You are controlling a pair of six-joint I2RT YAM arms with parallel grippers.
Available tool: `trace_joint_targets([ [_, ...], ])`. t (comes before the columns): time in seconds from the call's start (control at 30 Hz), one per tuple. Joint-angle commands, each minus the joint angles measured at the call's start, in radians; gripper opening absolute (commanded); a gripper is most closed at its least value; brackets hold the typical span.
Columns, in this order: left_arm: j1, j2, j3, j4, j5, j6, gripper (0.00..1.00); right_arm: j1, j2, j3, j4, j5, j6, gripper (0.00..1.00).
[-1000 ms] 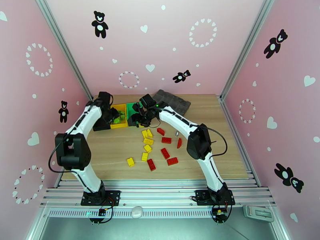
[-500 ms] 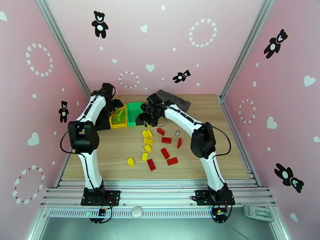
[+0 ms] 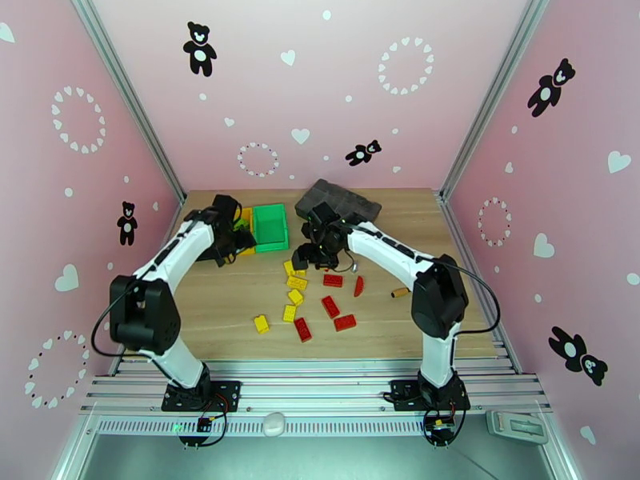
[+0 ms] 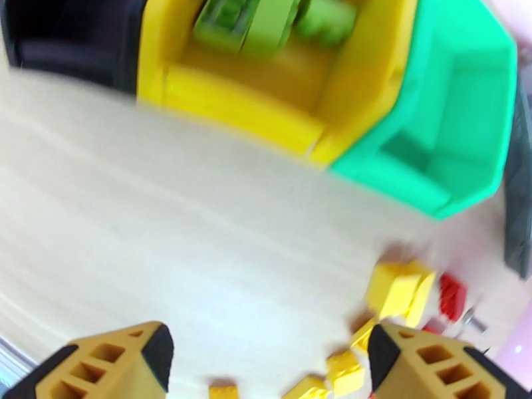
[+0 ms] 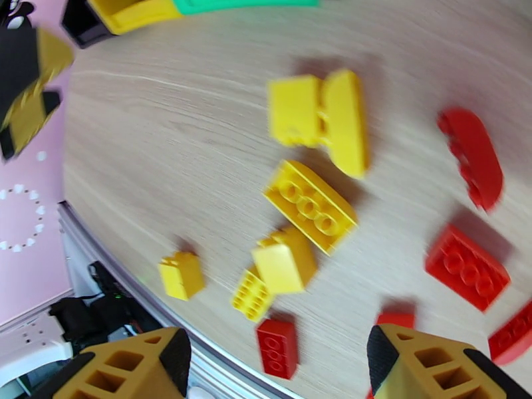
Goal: Sort the legos into containers by color
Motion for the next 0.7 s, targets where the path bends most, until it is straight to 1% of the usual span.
trace_joint_targets([
  [0.0, -0.036, -0.062, -0.069, 0.018, -0.011, -0.035, 0.82, 0.027, -0.071, -0.045, -0.004, 0.062, 0.015, 0.75],
  [0.37, -0.213, -0.174, -0.265, 0.024, -0.019, -0.155, 0.81, 0.083, -0.145, -0.136, -0.023, 0.154, 0.035, 0.74],
  [0.67, -0.409, -0.245, -0.418, 0.029, -0.014, -0.278, 0.78, 0.109, -0.187, -0.26, -0.001, 0.177, 0.06, 0.73],
])
